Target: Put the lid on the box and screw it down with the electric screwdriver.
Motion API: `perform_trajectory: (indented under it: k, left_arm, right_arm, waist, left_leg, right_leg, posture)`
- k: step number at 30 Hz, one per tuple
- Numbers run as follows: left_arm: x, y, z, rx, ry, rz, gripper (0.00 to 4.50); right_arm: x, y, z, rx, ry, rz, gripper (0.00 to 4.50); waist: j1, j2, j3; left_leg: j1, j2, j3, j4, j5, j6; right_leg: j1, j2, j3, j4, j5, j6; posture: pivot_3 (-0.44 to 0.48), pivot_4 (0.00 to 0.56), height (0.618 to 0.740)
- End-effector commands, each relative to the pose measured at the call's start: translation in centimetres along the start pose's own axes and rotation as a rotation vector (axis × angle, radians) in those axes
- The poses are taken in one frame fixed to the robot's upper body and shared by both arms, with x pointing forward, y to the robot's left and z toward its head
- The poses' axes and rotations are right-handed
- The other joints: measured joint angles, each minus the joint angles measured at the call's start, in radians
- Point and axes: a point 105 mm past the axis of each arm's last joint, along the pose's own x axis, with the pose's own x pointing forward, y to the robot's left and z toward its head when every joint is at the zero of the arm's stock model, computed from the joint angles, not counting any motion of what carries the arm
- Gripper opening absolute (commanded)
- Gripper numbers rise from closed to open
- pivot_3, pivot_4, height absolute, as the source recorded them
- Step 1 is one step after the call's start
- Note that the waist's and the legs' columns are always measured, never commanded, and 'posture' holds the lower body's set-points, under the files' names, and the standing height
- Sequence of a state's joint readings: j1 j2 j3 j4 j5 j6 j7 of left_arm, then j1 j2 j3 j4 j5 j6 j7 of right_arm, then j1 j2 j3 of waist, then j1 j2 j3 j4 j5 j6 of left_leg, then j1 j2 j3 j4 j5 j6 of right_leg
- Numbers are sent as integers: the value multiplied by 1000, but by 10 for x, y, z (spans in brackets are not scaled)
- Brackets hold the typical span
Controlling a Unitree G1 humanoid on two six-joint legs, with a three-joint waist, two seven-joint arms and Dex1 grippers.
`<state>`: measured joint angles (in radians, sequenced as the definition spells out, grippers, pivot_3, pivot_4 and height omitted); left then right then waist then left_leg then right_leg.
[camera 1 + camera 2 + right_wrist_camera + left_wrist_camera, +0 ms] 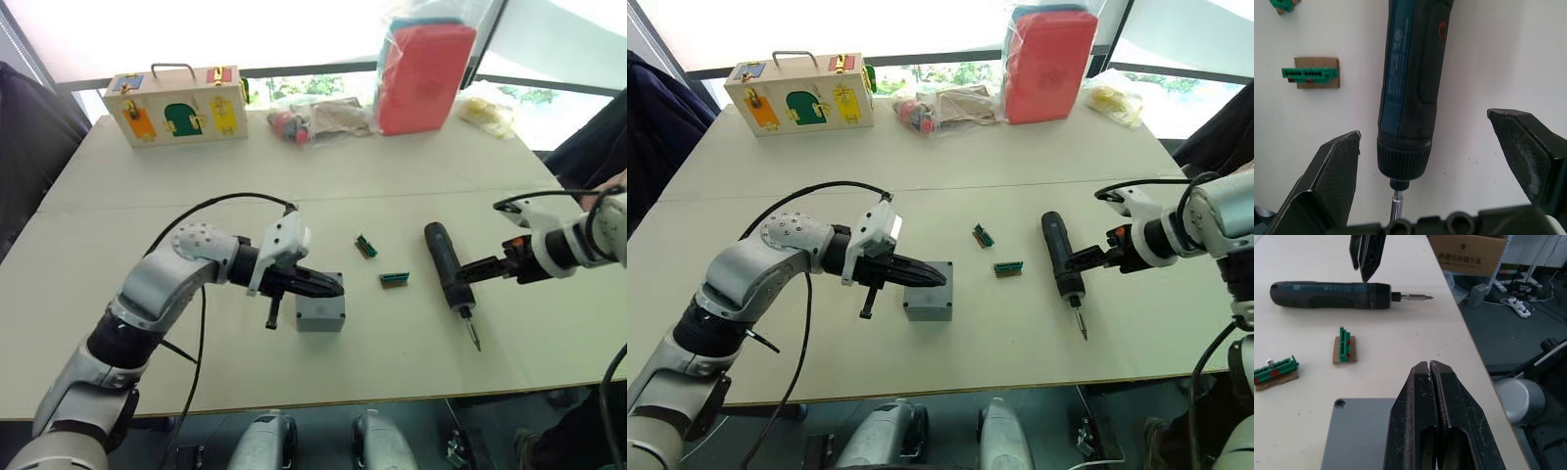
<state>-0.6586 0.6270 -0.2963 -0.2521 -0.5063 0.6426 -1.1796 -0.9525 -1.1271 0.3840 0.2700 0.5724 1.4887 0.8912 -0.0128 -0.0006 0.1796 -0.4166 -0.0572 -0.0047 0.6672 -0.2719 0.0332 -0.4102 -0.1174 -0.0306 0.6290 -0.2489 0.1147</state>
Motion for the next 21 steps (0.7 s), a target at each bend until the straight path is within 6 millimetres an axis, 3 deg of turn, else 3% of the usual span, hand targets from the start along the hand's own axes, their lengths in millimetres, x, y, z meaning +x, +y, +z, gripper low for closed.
perform_trajectory:
  k: [1,10,15,21]
  left_arm:
    - [-4,0,5,24,-22,26,0]
    - [-7,3,3,2,-30,94,0]
    - [-5,3,6,-22,-61,116,0]
    - [-4,7,9,-16,-59,122,0]
  right_arm:
    - [3,-6,7,-28,16,-23,4450]
    - [32,-7,2,-79,121,-17,4450]
    - [53,-9,-18,-123,208,-11,4450]
    - [64,-12,-23,-177,252,-42,2534]
  waist:
    - [1,0,0]
    - [2,0,0]
    - [3,-4,-2]
    - [2,-9,-5]
  left_leg:
    - [0,0,0,0,0,0]
    - [-2,-1,0,1,1,-1]
    - [-2,-1,-1,1,3,-5]
    - [3,-1,-2,1,1,-2]
  right_leg:
    - [0,0,0,0,0,0]
    - [-1,0,0,1,0,1]
    - [-1,0,0,1,0,1]
    - [4,0,-1,1,0,1]
  posture:
    - [0,150,740]
    - [0,150,740]
    - [0,150,740]
    - [0,150,740]
